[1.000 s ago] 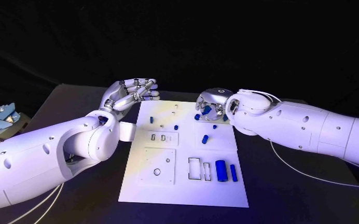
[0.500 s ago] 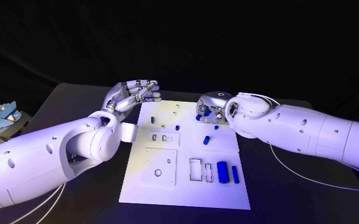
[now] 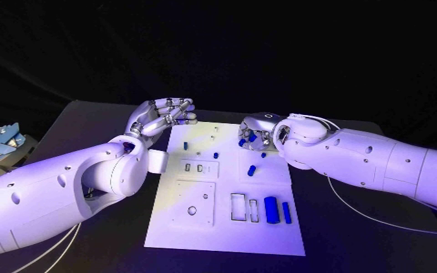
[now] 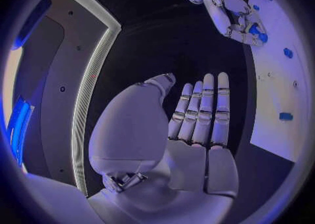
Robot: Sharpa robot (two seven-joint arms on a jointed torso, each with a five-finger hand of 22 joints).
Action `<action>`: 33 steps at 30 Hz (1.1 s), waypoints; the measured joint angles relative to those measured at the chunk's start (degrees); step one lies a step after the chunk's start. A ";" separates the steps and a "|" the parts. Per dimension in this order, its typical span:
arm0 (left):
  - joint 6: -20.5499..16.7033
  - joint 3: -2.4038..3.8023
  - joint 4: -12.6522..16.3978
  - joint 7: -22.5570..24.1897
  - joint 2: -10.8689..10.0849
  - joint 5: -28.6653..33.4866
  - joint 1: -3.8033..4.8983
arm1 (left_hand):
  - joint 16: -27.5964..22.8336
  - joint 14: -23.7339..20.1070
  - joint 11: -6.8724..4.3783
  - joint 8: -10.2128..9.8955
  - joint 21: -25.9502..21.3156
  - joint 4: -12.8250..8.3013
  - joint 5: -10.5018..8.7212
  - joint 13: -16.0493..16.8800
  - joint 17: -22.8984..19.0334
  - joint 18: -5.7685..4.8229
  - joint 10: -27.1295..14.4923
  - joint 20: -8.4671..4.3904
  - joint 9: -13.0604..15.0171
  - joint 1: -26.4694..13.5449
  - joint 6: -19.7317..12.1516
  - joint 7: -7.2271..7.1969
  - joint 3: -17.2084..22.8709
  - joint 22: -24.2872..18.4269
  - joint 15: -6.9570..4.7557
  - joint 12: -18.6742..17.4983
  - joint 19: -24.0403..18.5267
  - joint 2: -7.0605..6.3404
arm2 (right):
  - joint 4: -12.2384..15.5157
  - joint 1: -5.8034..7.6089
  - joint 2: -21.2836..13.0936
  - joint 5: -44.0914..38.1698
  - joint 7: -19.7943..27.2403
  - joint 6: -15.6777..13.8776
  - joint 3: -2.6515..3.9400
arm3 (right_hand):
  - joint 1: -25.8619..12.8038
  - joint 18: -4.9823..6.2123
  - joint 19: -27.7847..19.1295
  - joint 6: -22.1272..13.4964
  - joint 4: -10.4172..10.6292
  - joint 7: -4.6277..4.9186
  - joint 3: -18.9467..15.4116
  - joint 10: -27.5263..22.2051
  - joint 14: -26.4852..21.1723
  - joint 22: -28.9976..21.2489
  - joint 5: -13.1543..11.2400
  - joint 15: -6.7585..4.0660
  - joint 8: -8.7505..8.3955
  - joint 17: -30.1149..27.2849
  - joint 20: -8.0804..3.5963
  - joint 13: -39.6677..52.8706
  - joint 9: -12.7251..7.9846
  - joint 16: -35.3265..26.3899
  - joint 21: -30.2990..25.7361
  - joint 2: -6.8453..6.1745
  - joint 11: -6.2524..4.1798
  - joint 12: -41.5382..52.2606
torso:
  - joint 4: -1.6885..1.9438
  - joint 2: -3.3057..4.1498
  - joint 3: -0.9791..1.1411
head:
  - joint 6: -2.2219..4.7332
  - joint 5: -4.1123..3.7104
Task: Assemble the parts on the task board
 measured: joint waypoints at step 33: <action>0.28 0.00 -0.59 -0.69 0.14 0.09 0.00 | 0.00 0.00 0.22 -0.21 -0.02 0.00 0.00 -0.01 0.14 -0.01 -0.22 0.00 -0.09 -0.23 0.00 0.00 0.32 0.04 0.00 -0.46 0.00 -0.23 | -1.76 -0.10 4.89 3.53 -1.81 -12.76 0.41 | -0.36 -1.78 5.73 2.96 0.35 -1.77 2.62 2.86 0.31 13.78 -0.38 -0.92 3.52 -1.46 -0.82 0.86 2.04 1.33 10.01 1.74 -1.43 1.95 | 0.22 0.57 -0.08 | 1.44 -0.34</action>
